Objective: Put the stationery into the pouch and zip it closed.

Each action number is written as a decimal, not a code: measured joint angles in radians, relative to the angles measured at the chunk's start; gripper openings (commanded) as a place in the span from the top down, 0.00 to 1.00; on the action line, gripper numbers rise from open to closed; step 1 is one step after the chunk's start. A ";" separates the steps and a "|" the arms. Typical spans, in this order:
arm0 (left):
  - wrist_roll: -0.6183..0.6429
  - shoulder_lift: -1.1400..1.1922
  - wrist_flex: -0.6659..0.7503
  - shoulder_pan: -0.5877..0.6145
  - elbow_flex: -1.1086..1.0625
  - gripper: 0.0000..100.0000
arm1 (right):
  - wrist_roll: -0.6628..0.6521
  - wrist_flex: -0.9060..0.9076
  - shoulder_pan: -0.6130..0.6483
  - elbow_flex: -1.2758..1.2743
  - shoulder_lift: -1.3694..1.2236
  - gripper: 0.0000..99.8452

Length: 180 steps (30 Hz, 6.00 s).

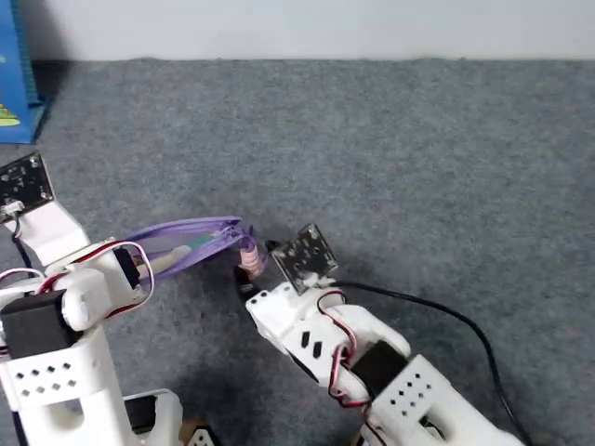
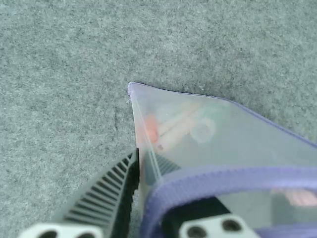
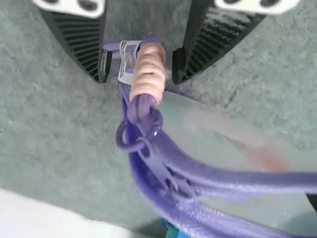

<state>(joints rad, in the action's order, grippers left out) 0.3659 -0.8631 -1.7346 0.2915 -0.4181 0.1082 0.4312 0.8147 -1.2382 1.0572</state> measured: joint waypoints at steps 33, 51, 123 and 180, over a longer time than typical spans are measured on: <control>-0.172 0.000 0.157 -0.112 0.000 0.70 | -0.058 0.483 0.031 0.006 0.502 0.99; -0.187 0.304 0.347 -0.531 0.157 0.69 | -0.080 0.813 0.110 0.137 0.743 0.99; -0.559 -0.250 0.224 -0.646 -0.279 0.62 | -0.080 0.753 -0.164 0.241 0.760 0.99; -0.496 -0.601 0.999 -0.899 -0.872 0.84 | -0.081 0.773 -0.084 0.259 0.761 0.99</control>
<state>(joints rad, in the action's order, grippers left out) -0.1297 -1.4645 -0.7357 -0.6076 -1.2896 0.0269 1.2045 0.7304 -0.9789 1.8182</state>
